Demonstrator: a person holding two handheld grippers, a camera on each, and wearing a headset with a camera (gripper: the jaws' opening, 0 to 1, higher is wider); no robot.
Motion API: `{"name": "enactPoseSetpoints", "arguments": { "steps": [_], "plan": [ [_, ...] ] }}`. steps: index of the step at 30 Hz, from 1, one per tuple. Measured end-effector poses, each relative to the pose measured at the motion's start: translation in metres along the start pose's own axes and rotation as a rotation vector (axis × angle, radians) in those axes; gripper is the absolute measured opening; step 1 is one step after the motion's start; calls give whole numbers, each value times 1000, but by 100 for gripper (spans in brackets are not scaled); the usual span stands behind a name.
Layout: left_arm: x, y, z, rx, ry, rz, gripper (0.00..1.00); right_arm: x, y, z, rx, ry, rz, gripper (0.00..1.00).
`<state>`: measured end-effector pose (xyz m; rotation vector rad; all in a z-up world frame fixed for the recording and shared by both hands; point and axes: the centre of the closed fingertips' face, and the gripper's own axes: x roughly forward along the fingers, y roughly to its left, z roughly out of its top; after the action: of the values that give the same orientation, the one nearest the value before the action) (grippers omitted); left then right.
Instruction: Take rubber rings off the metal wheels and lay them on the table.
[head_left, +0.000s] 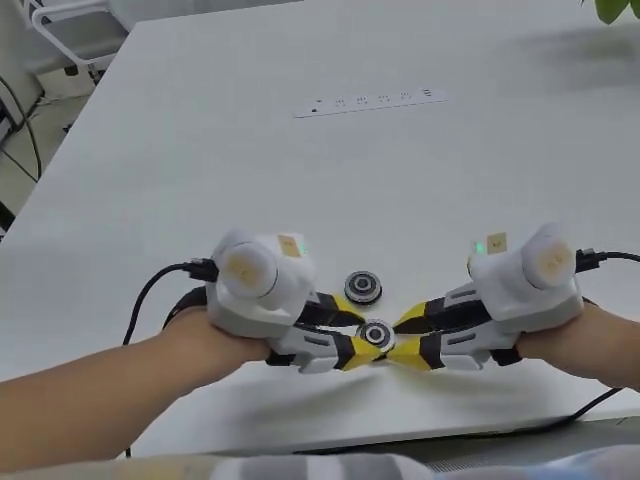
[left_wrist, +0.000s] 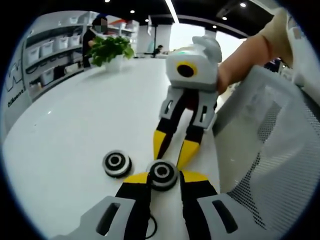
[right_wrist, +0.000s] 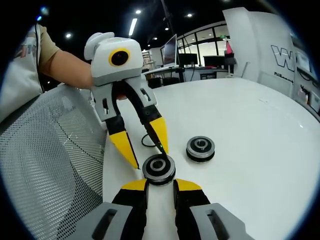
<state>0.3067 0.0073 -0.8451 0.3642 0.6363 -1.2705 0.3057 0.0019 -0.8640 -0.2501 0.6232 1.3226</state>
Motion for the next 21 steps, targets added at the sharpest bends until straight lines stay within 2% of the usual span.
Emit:
{"name": "enactPoseSetpoints", "arguments": {
  "steps": [5,8,16,21],
  "plan": [
    [5,1,3,20,-4,13,18,0,0,0,1,0,1,17],
    [6,3,3,85,7,29,16,0,0,1,1,0,2,17],
    [7,4,2,85,-3,57,14,-1,-1,0,1,-2,0,17],
    [6,4,2,85,-10,72,14,-1,-1,0,-22,0,-7,16]
  ]
}}
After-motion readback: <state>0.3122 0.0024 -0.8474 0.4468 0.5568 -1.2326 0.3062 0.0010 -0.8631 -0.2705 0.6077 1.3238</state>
